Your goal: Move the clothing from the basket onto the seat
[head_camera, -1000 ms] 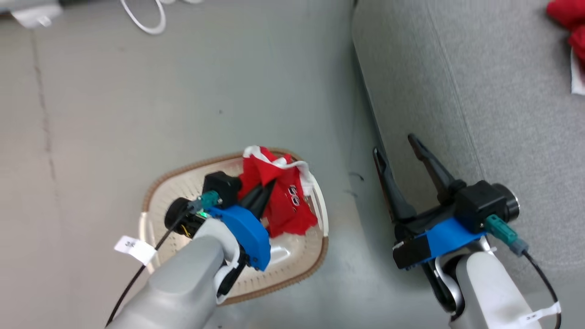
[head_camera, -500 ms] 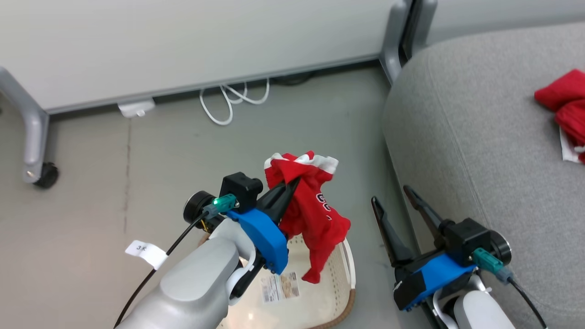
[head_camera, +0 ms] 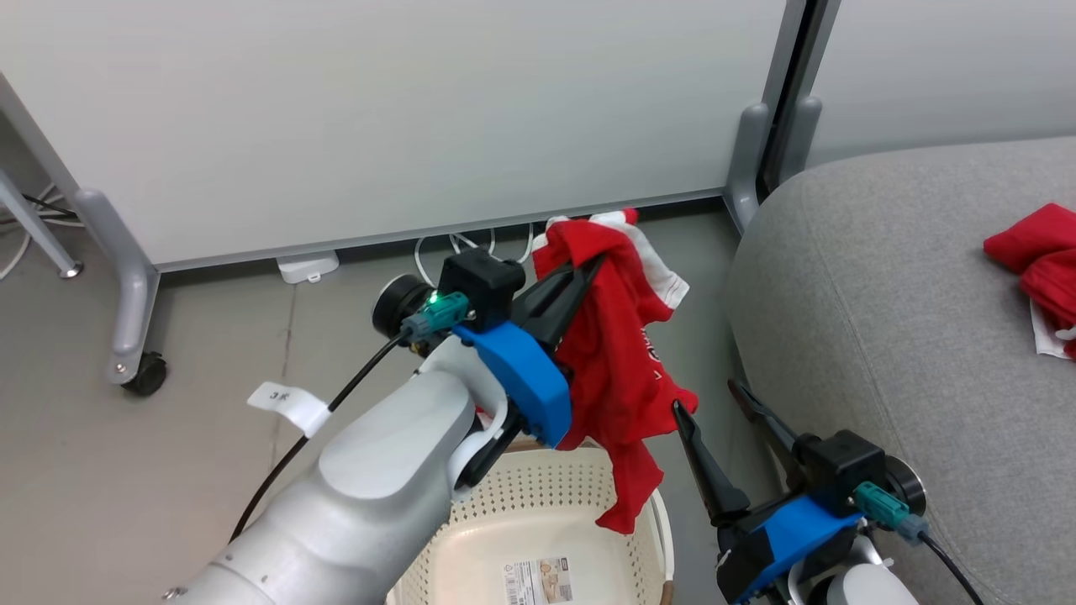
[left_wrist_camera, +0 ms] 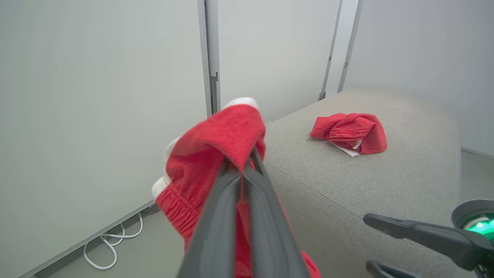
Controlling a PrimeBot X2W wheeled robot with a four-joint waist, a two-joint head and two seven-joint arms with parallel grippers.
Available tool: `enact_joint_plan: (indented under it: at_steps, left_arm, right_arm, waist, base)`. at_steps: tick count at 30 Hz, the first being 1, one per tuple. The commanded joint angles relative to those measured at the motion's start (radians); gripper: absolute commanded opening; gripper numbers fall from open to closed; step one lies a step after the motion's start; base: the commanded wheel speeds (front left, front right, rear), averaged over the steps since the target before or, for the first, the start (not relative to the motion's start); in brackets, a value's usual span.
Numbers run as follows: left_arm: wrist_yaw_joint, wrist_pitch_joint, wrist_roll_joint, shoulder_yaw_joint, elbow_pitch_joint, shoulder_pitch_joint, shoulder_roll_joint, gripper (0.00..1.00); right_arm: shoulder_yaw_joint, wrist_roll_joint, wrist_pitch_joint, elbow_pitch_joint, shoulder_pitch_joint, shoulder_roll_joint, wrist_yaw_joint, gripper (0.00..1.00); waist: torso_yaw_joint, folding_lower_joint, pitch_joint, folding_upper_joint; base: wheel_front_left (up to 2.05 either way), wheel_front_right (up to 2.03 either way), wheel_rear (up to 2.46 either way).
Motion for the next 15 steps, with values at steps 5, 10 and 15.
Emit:
enact_joint_plan:
  at_steps: [5, 10, 15]
  left_arm:
    - [-0.001, -0.005, -0.029, -0.023, 0.004, -0.051, -0.01, 0.0]
    - [-0.001, -0.005, -0.058, -0.051, 0.01, -0.066, -0.01, 0.0]
    - [-0.001, -0.005, -0.081, -0.074, 0.013, -0.077, -0.013, 0.0]
  right_arm:
    - [0.005, 0.006, 0.008, 0.0, 0.018, -0.001, 0.0, 1.0]
    - [0.01, 0.006, 0.009, -0.007, 0.019, -0.001, 0.0, 1.0]
    - [0.011, 0.004, 0.01, -0.004, 0.009, -0.001, 0.0, 1.0]
  waist:
    - [0.001, 0.0002, -0.017, -0.0001]
    - [-0.003, 0.0002, -0.02, -0.0001]
    - [-0.002, 0.0002, -0.014, -0.0001]
  base:
    - [0.0, 0.0, 0.0]
    - [0.0, 0.0, 0.0]
    - [0.0, 0.0, 0.0]
